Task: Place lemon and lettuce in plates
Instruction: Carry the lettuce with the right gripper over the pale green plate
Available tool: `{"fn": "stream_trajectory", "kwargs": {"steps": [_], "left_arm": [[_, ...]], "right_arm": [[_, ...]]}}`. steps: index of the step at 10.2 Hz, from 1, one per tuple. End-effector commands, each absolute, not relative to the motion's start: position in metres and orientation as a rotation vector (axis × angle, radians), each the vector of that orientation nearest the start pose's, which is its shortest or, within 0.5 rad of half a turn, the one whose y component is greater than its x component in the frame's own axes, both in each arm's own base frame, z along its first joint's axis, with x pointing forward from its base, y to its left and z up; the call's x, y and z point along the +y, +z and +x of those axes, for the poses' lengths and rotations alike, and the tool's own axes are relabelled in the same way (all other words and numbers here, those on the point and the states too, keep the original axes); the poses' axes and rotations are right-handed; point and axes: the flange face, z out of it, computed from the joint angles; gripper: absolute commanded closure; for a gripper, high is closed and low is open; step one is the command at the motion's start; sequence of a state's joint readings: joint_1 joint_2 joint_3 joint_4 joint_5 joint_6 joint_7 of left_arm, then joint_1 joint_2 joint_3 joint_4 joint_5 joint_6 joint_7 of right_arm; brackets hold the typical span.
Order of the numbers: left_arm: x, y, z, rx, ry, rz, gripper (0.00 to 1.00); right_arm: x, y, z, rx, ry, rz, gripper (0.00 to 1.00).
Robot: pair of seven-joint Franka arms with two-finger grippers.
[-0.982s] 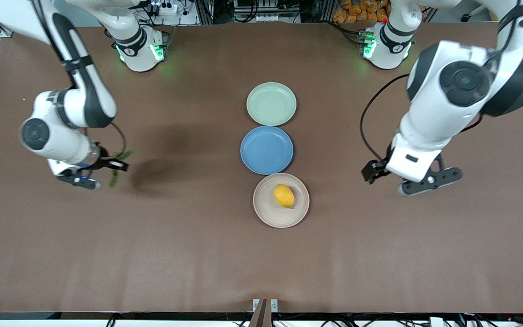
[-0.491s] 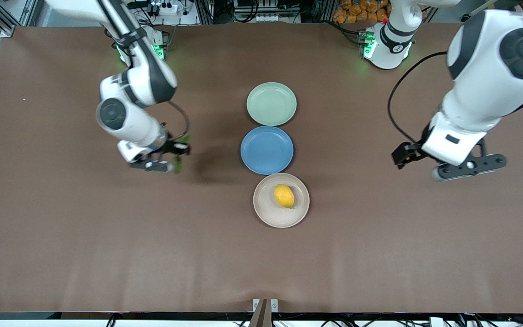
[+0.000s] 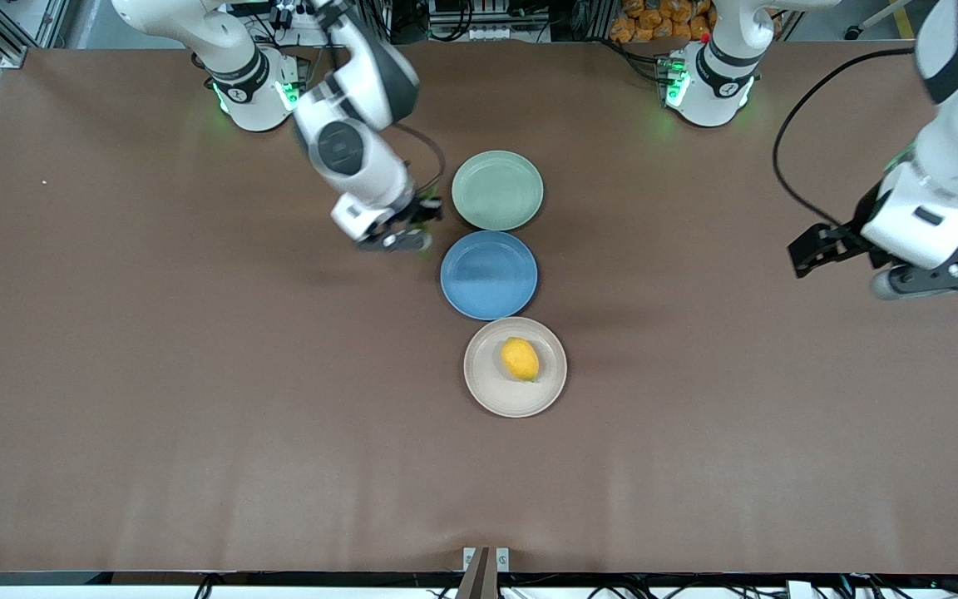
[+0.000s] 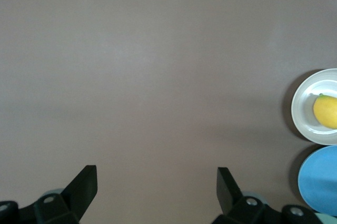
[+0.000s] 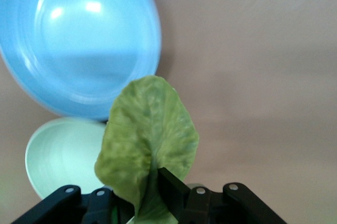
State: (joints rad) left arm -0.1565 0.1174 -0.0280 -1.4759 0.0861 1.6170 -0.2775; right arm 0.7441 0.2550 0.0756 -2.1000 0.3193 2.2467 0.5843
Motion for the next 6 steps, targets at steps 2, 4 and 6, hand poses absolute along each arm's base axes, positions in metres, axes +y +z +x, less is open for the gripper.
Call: {"fn": "stream_trajectory", "kwargs": {"steps": [2,4,6], "left_arm": [[-0.066,0.639,0.564,-0.127,-0.083,-3.098,0.0],[-0.045,0.645,0.56,-0.049,-0.068,-3.142,0.0],[-0.031,0.647,0.559,-0.058,-0.07,-3.141,0.0]], "right_arm": [[0.488,0.261,0.322,-0.17,0.452,-2.998,1.0],[0.526,0.249,0.293,-0.191,0.489,-2.992,1.0],[0.541,0.245,0.288,-0.176,0.498,-2.988,1.0]]}}
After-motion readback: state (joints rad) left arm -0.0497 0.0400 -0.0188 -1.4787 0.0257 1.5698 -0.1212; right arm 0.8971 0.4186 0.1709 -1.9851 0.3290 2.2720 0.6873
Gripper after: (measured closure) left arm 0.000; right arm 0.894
